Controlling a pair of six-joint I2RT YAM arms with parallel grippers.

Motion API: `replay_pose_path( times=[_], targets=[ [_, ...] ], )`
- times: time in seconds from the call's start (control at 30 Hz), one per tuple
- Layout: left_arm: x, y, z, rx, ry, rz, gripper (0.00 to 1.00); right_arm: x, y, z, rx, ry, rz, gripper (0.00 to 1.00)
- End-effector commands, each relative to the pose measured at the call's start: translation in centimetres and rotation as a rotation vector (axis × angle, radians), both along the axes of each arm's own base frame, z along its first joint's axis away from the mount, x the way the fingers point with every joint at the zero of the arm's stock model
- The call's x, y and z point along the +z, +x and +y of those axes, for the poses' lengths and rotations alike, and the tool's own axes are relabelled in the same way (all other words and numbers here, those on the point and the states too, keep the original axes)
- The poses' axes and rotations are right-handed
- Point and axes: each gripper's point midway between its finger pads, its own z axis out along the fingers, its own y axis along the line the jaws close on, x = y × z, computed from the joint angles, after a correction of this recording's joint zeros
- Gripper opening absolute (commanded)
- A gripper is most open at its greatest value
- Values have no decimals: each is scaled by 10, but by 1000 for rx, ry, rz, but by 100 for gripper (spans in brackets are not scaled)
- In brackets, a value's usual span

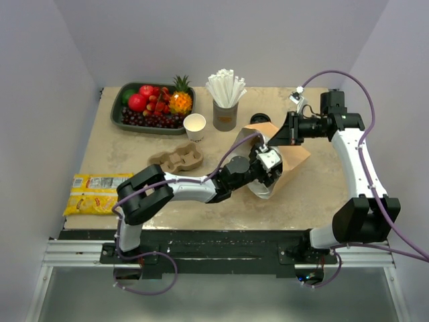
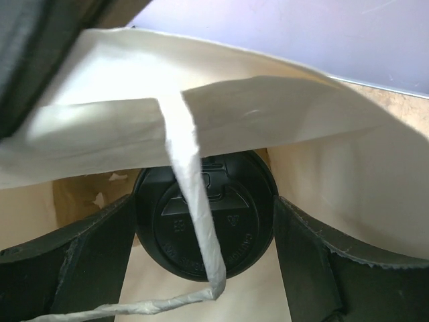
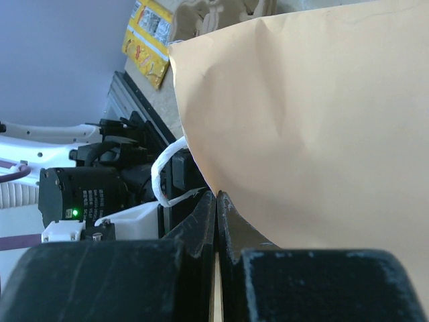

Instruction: Pack the takeout coffee

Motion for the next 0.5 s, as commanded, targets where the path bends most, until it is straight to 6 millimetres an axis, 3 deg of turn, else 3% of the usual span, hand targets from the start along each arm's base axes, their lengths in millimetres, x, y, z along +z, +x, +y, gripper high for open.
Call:
replay_pose_path(
  times=[0.0,0.27,0.47],
  targets=[
    [23,1,-17,0,-87,-56,47,19,-14,10,52,83,-4,0],
    [15,-2,-30,-17,-83,-48,50,34,-7,12,64,91,-48,0],
    [9,2,-37,-9,-76,-61,52,36,-16,13,73,105,-31,0]
  ],
)
